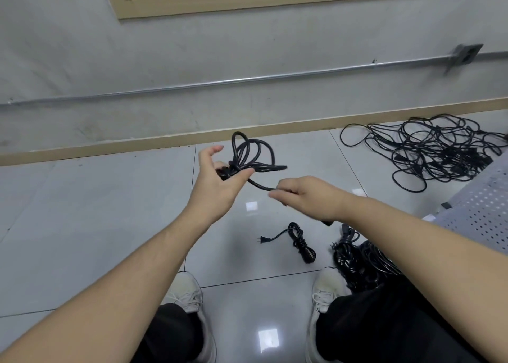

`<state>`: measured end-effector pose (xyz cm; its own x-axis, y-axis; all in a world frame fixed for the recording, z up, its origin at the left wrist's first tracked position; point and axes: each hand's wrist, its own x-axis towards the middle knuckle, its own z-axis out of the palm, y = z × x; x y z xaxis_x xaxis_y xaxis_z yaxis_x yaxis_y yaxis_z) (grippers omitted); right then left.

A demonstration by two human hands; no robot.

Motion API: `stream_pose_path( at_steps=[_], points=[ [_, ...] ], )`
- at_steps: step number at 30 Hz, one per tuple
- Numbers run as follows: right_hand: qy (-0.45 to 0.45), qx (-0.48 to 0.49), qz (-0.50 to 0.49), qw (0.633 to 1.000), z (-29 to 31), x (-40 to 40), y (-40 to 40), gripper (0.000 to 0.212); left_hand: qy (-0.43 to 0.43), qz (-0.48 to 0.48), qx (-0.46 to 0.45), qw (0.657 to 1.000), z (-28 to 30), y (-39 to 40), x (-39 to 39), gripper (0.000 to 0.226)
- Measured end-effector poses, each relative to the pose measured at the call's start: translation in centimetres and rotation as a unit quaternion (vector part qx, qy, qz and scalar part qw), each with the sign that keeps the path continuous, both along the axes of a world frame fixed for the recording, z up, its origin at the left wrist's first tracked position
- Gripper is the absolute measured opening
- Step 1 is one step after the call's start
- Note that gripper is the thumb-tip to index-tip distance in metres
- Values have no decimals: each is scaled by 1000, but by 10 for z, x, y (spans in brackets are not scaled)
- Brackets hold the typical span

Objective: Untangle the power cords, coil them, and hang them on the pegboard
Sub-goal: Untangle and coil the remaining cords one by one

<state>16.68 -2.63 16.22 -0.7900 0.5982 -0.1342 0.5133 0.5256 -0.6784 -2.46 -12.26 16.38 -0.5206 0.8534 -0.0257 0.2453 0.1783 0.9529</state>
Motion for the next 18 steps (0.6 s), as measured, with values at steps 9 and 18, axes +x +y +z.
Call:
stream_pose_path(
  at_steps=[9, 18],
  points=[
    [77, 247, 34, 965, 23, 18, 6, 38, 201, -179, -92, 959, -9, -2, -27, 36],
    [200, -16, -75, 977, 23, -4, 18, 15, 111, -424, -97, 894, 9, -15, 1, 55]
  ],
)
